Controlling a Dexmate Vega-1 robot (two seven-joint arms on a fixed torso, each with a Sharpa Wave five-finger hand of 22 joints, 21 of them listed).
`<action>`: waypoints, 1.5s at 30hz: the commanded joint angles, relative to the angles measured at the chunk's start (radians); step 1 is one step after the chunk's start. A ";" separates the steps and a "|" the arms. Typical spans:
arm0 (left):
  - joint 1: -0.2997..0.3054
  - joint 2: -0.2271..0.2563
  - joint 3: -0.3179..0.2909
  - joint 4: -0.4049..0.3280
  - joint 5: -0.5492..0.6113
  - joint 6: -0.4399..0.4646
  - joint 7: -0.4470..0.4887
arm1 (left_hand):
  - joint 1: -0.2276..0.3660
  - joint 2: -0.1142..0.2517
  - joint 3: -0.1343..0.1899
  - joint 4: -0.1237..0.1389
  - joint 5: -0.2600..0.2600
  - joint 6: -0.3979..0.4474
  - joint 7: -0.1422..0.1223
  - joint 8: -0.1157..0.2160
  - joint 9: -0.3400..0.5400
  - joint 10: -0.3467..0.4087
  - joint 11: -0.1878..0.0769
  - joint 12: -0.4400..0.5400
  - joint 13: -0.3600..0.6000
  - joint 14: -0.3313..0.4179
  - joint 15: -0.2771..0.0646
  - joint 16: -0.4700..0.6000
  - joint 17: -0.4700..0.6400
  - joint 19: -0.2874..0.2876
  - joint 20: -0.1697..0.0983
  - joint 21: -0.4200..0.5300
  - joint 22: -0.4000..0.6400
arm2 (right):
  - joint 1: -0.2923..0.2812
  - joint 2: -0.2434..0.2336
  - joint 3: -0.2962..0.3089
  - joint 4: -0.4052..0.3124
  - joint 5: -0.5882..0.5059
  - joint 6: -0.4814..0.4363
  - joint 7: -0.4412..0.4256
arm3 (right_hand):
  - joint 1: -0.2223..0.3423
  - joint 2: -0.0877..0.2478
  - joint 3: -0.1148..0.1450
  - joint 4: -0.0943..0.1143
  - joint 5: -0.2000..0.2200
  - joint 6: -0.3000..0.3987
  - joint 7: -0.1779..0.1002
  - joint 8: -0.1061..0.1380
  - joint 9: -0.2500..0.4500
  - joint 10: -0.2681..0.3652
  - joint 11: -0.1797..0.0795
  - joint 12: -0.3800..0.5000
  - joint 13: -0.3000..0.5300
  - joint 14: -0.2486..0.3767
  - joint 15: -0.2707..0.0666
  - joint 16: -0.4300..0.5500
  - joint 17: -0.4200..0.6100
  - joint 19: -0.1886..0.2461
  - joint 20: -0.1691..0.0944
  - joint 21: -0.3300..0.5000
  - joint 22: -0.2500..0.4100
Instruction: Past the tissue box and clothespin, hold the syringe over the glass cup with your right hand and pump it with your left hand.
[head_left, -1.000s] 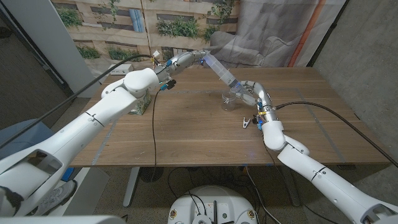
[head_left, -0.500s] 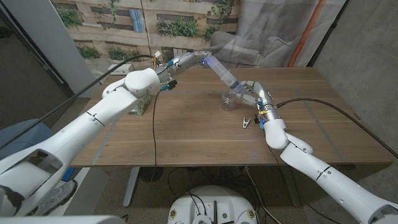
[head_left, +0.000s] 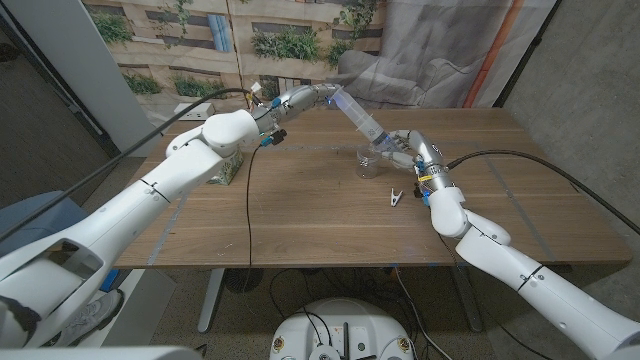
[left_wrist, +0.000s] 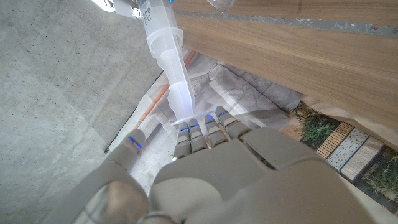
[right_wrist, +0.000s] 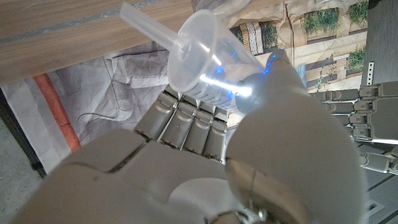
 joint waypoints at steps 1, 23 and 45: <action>-0.025 -0.020 0.018 0.041 0.005 -0.022 -0.020 | -0.012 0.067 0.001 0.008 -0.001 0.009 0.001 0.001 0.001 0.007 0.001 0.002 0.001 0.008 -0.063 -0.001 0.001 0.008 -0.043 0.000 0.006 | 0.010 -0.033 -0.013 -0.060 -0.027 -0.125 0.048 | -0.102 0.179 0.010 0.013 0.003 0.133 -0.102 0.004 0.003 0.045 -0.026 0.006 0.001 0.012 -0.083 -0.002 0.003 0.007 -0.067 0.006 0.005; -0.044 -0.034 0.036 0.050 0.008 -0.016 -0.043 | -0.013 0.067 0.002 0.012 -0.001 0.011 0.004 0.001 0.001 0.006 0.004 0.000 0.001 0.009 -0.059 -0.002 0.001 0.008 -0.043 -0.001 0.006 | 0.038 -0.036 -0.048 -0.107 -0.052 -0.252 0.078 | -0.107 0.182 0.014 0.010 0.004 0.148 -0.099 0.001 0.002 0.066 -0.024 0.011 0.001 0.028 -0.083 0.002 0.009 0.021 -0.066 0.013 0.005; -0.064 -0.044 0.050 0.049 0.037 -0.024 -0.049 | -0.014 0.066 0.003 0.015 -0.001 0.012 0.005 0.000 0.001 0.008 0.003 0.000 0.002 0.011 -0.057 -0.002 0.001 0.009 -0.043 -0.001 0.006 | 0.082 -0.067 -0.093 -0.156 -0.068 -0.363 0.173 | -0.110 0.181 0.017 0.006 0.004 0.162 -0.098 -0.001 0.002 0.076 -0.023 0.011 0.001 0.040 -0.084 0.003 0.013 0.030 -0.067 0.016 0.005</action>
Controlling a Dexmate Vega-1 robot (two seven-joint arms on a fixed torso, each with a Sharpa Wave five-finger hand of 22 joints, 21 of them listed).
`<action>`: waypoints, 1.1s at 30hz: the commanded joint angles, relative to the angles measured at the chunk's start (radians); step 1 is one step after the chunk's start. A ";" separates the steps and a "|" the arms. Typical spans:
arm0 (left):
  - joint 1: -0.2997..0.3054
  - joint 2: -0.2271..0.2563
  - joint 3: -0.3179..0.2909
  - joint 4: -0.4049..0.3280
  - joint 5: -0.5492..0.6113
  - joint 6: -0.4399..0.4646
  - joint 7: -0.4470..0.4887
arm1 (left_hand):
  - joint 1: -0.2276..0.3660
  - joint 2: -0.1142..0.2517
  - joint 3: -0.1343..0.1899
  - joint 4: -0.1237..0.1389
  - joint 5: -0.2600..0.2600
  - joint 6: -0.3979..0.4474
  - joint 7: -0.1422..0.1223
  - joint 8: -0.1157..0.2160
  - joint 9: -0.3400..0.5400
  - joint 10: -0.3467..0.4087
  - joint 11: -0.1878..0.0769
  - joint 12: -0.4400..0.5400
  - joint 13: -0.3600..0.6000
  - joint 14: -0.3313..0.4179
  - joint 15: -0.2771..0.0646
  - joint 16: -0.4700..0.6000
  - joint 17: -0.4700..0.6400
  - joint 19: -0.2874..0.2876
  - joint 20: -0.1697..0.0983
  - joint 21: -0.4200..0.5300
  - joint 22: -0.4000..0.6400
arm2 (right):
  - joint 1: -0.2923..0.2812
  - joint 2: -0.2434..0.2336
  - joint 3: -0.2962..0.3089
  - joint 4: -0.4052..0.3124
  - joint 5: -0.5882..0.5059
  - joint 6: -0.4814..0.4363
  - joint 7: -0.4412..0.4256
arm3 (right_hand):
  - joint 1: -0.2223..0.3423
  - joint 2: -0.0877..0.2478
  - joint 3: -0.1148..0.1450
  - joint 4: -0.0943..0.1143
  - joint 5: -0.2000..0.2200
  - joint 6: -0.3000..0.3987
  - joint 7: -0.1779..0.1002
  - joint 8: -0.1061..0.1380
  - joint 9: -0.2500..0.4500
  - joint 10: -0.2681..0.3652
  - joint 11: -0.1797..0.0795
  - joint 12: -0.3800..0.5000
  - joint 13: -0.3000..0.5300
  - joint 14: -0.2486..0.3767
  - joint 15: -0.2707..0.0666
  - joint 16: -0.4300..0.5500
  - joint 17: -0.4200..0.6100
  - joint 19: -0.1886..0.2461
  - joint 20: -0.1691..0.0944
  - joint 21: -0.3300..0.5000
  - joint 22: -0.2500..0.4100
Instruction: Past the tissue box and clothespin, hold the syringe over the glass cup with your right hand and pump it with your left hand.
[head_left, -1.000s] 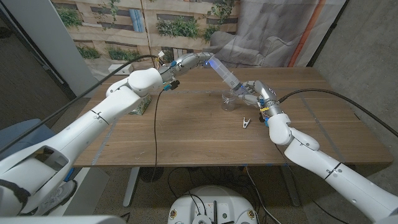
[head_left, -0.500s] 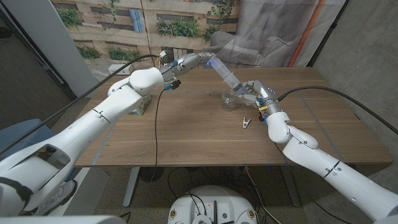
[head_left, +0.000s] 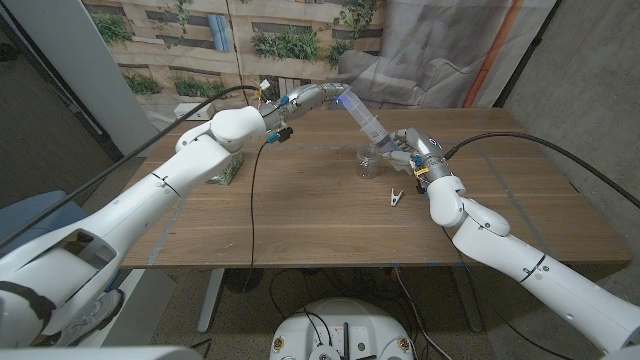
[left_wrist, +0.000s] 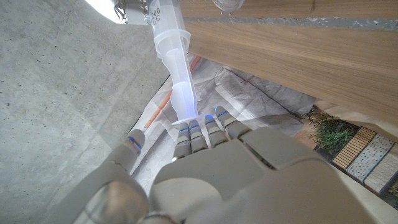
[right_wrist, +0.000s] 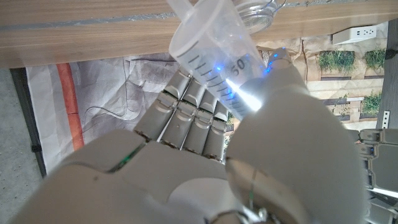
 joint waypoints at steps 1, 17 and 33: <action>-0.008 -0.008 0.008 0.000 0.015 -0.008 0.000 | -0.010 0.071 0.002 0.005 -0.001 0.007 0.000 0.003 0.003 0.009 0.003 0.003 0.002 0.011 -0.056 -0.002 0.002 0.009 -0.043 -0.001 0.006 | 0.025 -0.011 -0.022 -0.018 0.002 -0.047 0.049 | -0.109 0.181 0.018 0.006 0.005 0.150 -0.110 0.001 0.003 0.043 -0.035 0.004 0.004 0.010 -0.072 0.003 0.004 0.010 -0.055 0.008 0.005; -0.019 -0.016 0.026 -0.001 0.023 0.006 -0.022 | -0.010 0.070 0.003 0.008 -0.001 0.009 -0.002 0.003 0.003 0.011 0.001 0.003 0.002 0.015 -0.057 -0.001 0.002 0.014 -0.041 0.000 0.006 | 0.028 0.009 -0.015 -0.011 0.031 -0.043 0.016 | -0.107 0.181 0.023 0.001 0.007 0.162 -0.109 -0.001 0.003 0.057 -0.032 0.006 0.004 0.020 -0.074 0.004 0.007 0.019 -0.054 0.012 0.006; -0.037 -0.033 0.042 0.025 0.031 -0.007 -0.040 | -0.011 0.070 0.003 0.009 -0.001 0.008 -0.001 0.003 0.003 0.010 0.002 0.002 0.002 0.015 -0.055 -0.002 0.002 0.012 -0.042 -0.001 0.005 | 0.033 0.009 -0.010 -0.016 0.039 -0.047 -0.004 | -0.105 0.185 0.030 -0.001 0.008 0.171 -0.108 -0.002 0.003 0.061 -0.032 0.004 0.004 0.029 -0.073 0.005 0.010 0.023 -0.055 0.014 0.006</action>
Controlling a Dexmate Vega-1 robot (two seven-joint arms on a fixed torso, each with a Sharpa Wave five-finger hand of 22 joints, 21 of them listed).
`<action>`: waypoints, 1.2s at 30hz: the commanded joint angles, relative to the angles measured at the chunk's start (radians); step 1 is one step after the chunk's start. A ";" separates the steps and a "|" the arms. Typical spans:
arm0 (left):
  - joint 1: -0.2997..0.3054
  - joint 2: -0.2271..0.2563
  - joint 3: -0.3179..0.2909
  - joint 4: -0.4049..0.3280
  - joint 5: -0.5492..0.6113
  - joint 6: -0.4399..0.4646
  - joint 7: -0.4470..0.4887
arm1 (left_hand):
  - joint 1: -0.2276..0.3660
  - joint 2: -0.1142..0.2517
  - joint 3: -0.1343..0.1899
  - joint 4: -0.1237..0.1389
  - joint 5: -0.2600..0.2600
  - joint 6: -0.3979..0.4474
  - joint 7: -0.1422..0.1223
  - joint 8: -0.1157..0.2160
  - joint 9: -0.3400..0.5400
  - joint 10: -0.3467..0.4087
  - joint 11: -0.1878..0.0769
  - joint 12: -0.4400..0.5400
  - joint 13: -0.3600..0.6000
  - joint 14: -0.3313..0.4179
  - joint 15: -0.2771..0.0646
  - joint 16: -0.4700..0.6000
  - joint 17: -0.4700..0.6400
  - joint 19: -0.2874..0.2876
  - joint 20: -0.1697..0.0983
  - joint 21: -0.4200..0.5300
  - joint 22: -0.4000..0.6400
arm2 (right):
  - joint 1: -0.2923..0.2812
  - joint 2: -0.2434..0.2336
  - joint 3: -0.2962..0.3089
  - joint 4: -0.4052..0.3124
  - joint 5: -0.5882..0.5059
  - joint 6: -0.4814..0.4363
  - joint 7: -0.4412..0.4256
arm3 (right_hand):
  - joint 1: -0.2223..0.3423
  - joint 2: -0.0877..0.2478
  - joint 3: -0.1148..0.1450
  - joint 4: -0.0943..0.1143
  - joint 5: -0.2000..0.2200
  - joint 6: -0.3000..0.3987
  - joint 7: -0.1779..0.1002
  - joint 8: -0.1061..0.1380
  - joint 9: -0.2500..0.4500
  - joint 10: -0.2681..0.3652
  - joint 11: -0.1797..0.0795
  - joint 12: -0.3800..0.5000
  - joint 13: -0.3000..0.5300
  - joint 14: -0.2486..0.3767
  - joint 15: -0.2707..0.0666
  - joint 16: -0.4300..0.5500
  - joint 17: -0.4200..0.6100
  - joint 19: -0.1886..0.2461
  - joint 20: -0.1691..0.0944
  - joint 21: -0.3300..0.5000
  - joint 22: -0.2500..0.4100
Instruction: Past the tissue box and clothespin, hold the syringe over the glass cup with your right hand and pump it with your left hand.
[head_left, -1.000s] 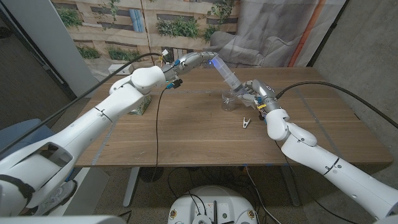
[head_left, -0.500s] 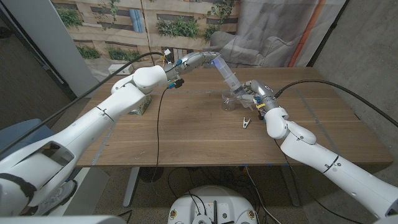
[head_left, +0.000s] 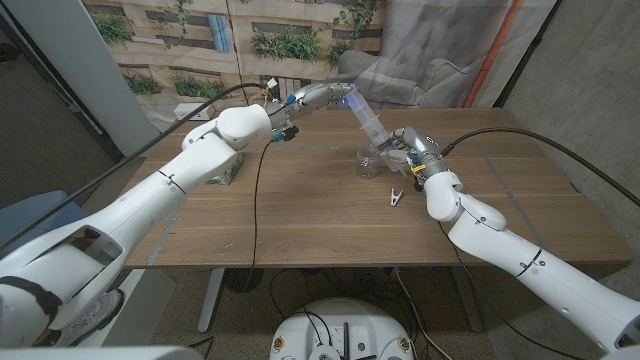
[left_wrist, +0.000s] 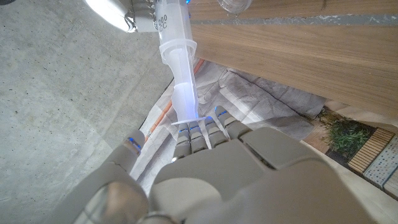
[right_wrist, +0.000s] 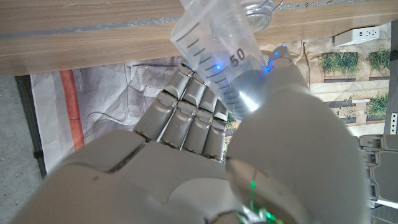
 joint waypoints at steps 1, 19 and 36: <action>-0.017 -0.014 0.015 0.023 0.009 -0.013 -0.017 | -0.009 0.071 -0.001 0.005 -0.001 0.008 0.000 0.006 0.003 0.003 0.001 0.009 0.002 0.004 -0.055 -0.002 0.001 0.009 -0.046 -0.001 0.005 | 0.004 0.001 0.006 -0.004 0.008 0.000 -0.016 | -0.104 0.185 0.018 0.012 0.005 0.163 -0.118 0.006 0.003 0.049 -0.040 0.005 0.006 0.011 -0.069 0.005 0.004 0.012 -0.051 0.007 0.005; -0.042 -0.038 0.035 0.055 0.014 -0.031 -0.045 | -0.010 0.070 0.000 0.007 -0.001 0.005 0.001 0.004 0.003 0.000 0.004 0.008 0.002 0.001 -0.053 -0.003 0.001 0.008 -0.046 -0.002 0.005 | -0.009 0.000 0.012 -0.020 0.017 -0.010 -0.030 | -0.104 0.185 0.022 0.011 0.005 0.166 -0.117 0.001 0.004 0.055 -0.038 0.004 0.007 0.019 -0.069 0.005 0.008 0.013 -0.052 0.009 0.006; -0.071 -0.057 0.055 0.087 0.025 -0.039 -0.074 | -0.010 0.070 0.000 0.009 0.000 0.005 0.000 0.005 0.003 0.000 0.004 0.008 0.002 0.002 -0.053 -0.003 0.001 0.008 -0.047 -0.002 0.005 | 0.003 0.021 0.000 0.010 0.030 0.023 -0.040 | -0.104 0.183 0.025 0.010 0.005 0.168 -0.116 -0.002 0.004 0.056 -0.040 0.002 0.008 0.022 -0.069 0.004 0.011 0.013 -0.052 0.010 0.007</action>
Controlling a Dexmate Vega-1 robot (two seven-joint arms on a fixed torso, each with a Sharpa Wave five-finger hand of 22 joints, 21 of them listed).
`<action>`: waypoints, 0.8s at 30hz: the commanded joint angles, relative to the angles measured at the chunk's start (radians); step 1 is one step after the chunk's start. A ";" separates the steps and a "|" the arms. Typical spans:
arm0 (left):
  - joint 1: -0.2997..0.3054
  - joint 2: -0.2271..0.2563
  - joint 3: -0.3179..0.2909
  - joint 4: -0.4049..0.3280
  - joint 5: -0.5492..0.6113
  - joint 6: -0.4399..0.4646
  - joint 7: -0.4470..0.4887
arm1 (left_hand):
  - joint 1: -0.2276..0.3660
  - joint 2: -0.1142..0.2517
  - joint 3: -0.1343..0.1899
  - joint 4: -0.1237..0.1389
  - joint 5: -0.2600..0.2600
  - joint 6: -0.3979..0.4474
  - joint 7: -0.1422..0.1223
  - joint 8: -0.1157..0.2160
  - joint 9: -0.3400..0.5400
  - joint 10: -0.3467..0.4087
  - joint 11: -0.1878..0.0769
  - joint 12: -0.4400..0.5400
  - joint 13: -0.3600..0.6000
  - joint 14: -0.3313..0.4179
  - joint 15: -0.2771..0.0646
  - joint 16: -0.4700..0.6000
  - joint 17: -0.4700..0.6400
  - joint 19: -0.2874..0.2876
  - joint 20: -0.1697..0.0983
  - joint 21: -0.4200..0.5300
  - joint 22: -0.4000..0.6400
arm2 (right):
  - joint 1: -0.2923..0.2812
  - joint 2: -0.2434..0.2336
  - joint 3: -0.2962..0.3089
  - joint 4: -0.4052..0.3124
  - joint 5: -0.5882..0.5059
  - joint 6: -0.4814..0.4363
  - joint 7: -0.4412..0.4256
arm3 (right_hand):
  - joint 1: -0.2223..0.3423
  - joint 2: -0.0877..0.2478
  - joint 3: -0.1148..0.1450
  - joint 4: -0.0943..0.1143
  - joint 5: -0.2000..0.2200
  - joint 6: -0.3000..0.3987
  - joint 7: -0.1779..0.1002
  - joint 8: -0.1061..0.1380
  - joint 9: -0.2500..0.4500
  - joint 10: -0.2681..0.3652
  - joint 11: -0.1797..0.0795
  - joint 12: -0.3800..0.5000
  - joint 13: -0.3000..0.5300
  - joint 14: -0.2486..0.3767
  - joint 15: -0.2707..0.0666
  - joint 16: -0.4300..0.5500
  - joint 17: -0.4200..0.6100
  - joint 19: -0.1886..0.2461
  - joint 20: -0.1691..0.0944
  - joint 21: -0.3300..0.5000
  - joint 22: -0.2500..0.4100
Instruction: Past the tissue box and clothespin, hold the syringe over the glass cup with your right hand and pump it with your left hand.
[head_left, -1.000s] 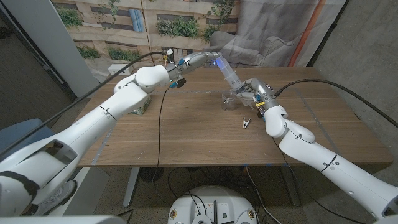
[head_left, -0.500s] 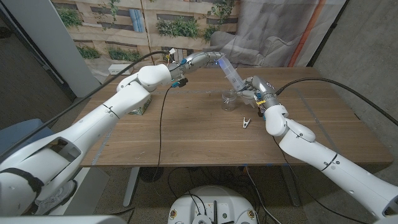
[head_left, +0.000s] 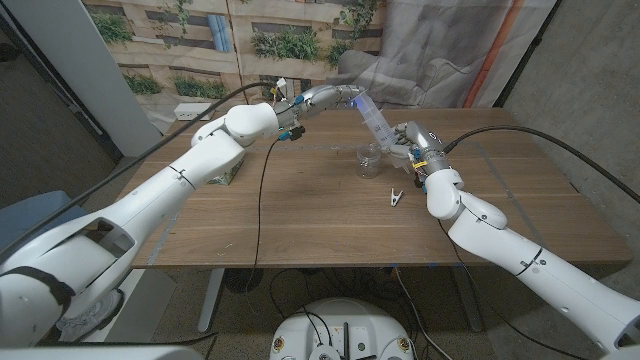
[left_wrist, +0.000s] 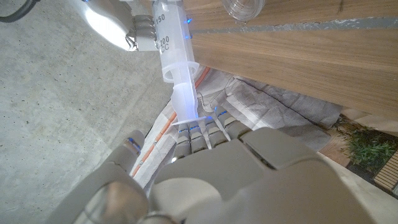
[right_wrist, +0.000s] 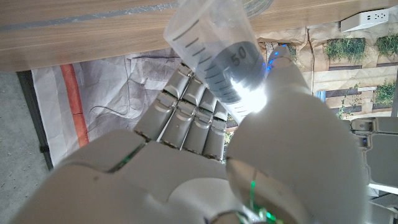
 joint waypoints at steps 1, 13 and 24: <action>-0.029 -0.020 0.019 0.033 0.007 -0.008 -0.022 | -0.010 0.070 0.005 0.005 0.000 0.005 0.001 0.006 0.003 0.000 0.003 0.005 0.002 0.002 -0.053 -0.003 0.002 0.007 -0.047 -0.002 0.005 | 0.006 0.017 -0.008 0.023 0.016 0.024 -0.010 | -0.104 0.183 0.023 0.013 0.005 0.169 -0.117 0.005 0.002 0.046 -0.040 0.000 0.002 0.008 -0.060 0.003 0.002 0.011 -0.051 0.010 0.000; -0.047 -0.028 0.030 0.030 0.019 0.012 -0.030 | -0.010 0.070 0.005 0.006 0.000 0.006 0.001 0.007 0.003 0.000 0.002 0.005 0.002 0.002 -0.053 -0.002 0.002 0.008 -0.047 -0.002 0.005 | 0.010 0.034 -0.009 0.057 0.028 0.056 -0.034 | -0.104 0.181 0.024 0.012 0.005 0.169 -0.116 0.002 0.002 0.047 -0.037 0.000 0.002 0.008 -0.059 0.001 0.004 0.011 -0.051 0.010 0.000; -0.046 -0.028 0.028 0.013 0.015 0.050 -0.020 | -0.010 0.070 0.006 0.008 0.000 0.006 0.001 0.007 0.003 0.001 0.003 0.005 0.002 0.003 -0.053 -0.002 0.002 0.008 -0.047 -0.002 0.006 | -0.006 0.030 0.004 0.052 0.038 0.050 -0.049 | -0.103 0.180 0.026 0.012 0.005 0.169 -0.116 0.000 0.002 0.047 -0.037 -0.001 0.003 0.010 -0.059 0.001 0.006 0.010 -0.051 0.010 0.001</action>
